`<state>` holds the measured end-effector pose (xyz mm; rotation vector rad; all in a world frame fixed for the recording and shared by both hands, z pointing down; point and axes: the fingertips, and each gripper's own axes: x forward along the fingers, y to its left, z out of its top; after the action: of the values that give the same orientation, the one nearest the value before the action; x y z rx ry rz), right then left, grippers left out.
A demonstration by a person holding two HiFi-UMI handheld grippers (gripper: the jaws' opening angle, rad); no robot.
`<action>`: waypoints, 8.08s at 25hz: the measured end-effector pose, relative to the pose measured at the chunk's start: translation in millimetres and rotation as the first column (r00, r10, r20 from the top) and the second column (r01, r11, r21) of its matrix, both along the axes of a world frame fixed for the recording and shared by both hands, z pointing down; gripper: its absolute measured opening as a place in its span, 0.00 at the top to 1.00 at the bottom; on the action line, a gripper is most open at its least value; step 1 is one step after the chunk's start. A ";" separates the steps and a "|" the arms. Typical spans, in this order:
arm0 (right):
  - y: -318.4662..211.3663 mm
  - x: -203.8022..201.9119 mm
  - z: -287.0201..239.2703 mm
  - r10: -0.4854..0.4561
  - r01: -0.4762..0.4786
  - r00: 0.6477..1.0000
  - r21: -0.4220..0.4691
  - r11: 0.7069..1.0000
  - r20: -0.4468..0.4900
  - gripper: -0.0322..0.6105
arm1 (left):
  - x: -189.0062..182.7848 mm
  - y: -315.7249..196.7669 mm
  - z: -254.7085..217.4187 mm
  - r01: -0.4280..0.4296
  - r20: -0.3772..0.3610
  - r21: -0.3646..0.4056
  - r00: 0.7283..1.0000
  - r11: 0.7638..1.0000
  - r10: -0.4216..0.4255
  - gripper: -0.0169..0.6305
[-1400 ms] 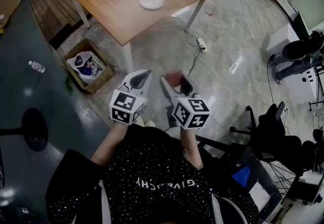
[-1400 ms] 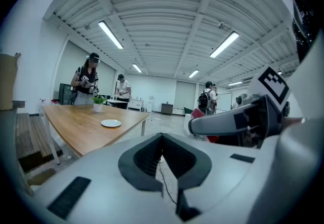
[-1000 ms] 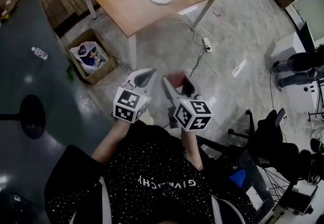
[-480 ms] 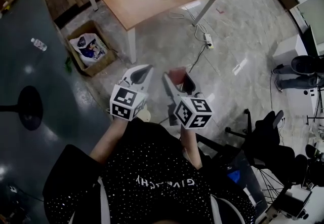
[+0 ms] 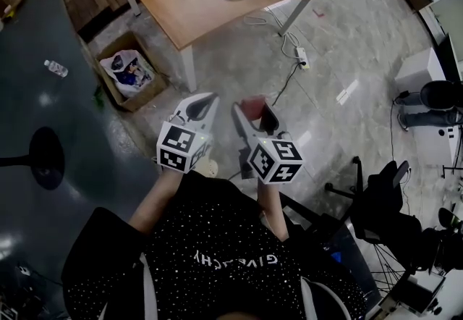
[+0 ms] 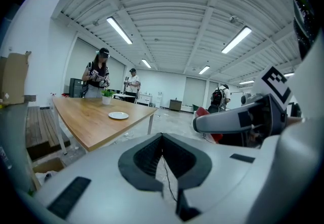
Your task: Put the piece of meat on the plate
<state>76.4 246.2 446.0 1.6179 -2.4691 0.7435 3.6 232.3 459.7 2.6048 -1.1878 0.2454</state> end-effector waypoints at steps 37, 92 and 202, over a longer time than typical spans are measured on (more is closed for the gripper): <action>-240.3 -0.9 2.1 -0.009 0.009 1.000 -0.028 1.000 0.006 0.47 | 9.3 -251.4 -0.6 -0.020 -0.034 -0.028 0.999 0.999 0.019 0.96; -326.9 -4.4 -29.9 0.061 -0.061 0.998 0.014 0.998 0.021 0.47 | -11.7 -333.7 -21.1 -0.059 -0.022 0.001 0.998 0.998 0.059 0.96; -578.2 -37.8 153.9 -0.671 0.491 0.651 -0.477 0.729 -0.355 0.47 | -11.6 -584.1 85.5 0.291 0.105 -0.174 0.955 0.941 -0.276 0.96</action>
<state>38.6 -332.0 600.0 0.6635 -2.1017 0.5050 -8.0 -351.9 545.2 2.2477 -1.4721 0.3831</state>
